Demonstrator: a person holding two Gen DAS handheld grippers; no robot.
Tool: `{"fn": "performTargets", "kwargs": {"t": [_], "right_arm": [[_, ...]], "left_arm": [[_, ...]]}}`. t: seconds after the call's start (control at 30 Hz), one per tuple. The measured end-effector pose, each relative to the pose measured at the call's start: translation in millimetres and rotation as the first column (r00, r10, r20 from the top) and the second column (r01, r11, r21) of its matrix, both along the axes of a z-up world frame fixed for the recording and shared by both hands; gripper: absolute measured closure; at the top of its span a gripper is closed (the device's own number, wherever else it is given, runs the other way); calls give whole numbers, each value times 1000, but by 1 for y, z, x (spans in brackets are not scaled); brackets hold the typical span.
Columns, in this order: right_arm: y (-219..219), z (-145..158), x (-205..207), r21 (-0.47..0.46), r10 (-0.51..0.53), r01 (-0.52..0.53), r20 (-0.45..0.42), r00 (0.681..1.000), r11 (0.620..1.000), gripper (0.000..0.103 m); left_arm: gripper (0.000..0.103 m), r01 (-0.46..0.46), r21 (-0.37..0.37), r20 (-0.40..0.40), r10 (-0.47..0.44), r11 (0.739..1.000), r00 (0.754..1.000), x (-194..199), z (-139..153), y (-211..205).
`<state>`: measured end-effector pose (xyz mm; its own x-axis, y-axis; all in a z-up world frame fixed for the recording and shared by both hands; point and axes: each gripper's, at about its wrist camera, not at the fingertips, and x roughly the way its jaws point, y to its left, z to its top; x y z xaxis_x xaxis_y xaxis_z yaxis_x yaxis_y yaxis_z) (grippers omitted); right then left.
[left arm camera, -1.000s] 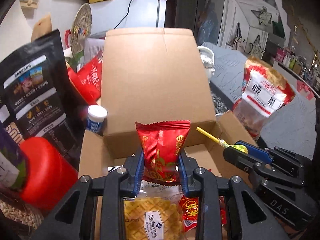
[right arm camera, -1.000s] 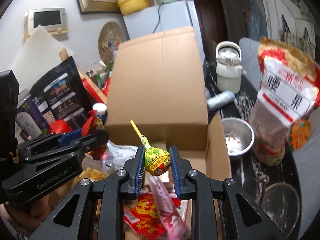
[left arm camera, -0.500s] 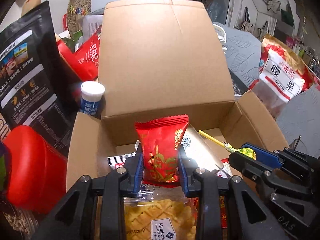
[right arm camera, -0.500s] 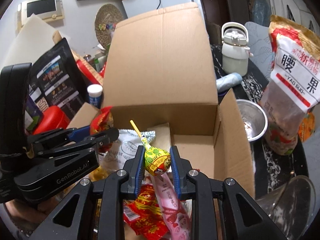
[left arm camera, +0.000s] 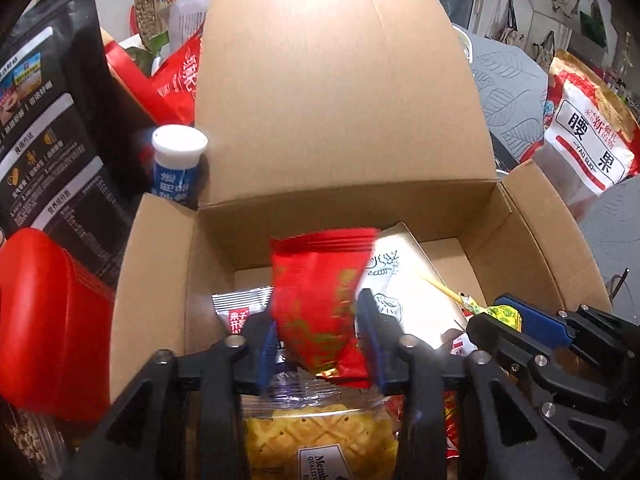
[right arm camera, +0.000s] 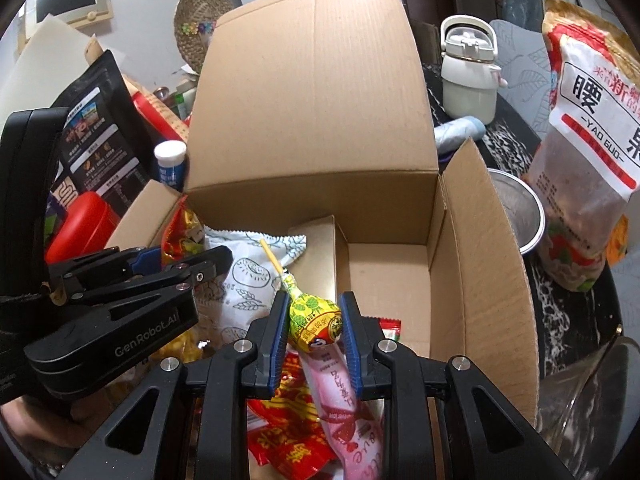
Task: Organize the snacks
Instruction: 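Lower both grippers into the box and open them to release the candy and lollipop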
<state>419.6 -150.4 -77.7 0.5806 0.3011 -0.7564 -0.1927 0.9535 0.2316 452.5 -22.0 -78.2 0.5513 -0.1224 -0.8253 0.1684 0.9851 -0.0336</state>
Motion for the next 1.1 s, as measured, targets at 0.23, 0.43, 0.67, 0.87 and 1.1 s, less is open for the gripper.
{"fn": "performTargets", "kwargs": {"t": [0.23,0.43,0.67,0.87,1.1], "right_arm": [[-3,0,1,-11,-2,2,-14,1000,1000,71],[-1,6,-6,-45,0,0,0,1000,999,66],[-2,26,-19,-73,-12,16,51,999,997,62],[-6,50,-34,-85,-26,34,99,995,996,62],[-8,87,-58,-87,-33,49,176,984,995,62]], "left_arm": [[41,-5,32,-24,6,999,1000,3,-5,-7],[41,-16,49,-4,16,999,1000,-4,0,-12],[41,-16,32,54,15,999,998,-23,26,-10],[41,-5,33,113,1,999,994,-43,54,-13],[41,-8,37,196,0,999,981,-71,98,-16]]}}
